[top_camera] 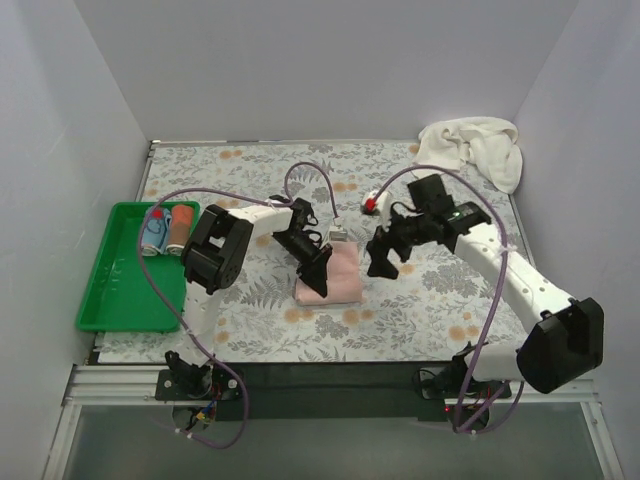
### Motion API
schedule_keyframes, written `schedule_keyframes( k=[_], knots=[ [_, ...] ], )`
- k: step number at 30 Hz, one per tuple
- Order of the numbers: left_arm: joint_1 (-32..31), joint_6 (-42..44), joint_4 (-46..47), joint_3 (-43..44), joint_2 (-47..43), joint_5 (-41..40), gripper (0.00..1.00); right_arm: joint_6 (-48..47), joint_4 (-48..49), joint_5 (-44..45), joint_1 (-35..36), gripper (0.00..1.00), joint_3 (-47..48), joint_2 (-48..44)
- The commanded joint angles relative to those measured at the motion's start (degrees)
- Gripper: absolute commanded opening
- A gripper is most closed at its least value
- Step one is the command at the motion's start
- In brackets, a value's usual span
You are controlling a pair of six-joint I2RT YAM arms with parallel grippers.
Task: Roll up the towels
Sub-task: Roll the towel
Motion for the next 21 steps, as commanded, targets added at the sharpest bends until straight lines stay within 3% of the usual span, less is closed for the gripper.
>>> schedule_keyframes(
  k=[1, 6, 12, 16, 21],
  knots=[
    [-0.3, 4.0, -3.6, -0.3, 9.0, -16.1, 0.07, -3.2, 9.2, 12.2, 10.2, 0.91, -3.6, -0.4],
    [1.9, 5.6, -6.3, 5.0, 14.9, -15.7, 0.09, -6.6, 21.6, 25.0, 24.2, 0.86, -8.0, 3.0],
    [3.8, 8.3, -9.8, 10.4, 18.0, -12.6, 0.08, -12.9, 32.9, 27.8, 30.2, 0.84, -15.0, 6.0],
    [4.5, 8.6, -10.5, 11.8, 19.1, -11.6, 0.09, -13.4, 33.9, 28.0, 32.3, 0.82, -15.6, 10.2],
    [4.6, 8.2, -9.8, 11.0, 18.7, -10.9, 0.08, -13.6, 35.7, 26.7, 33.1, 0.59, -18.1, 14.9]
  ],
)
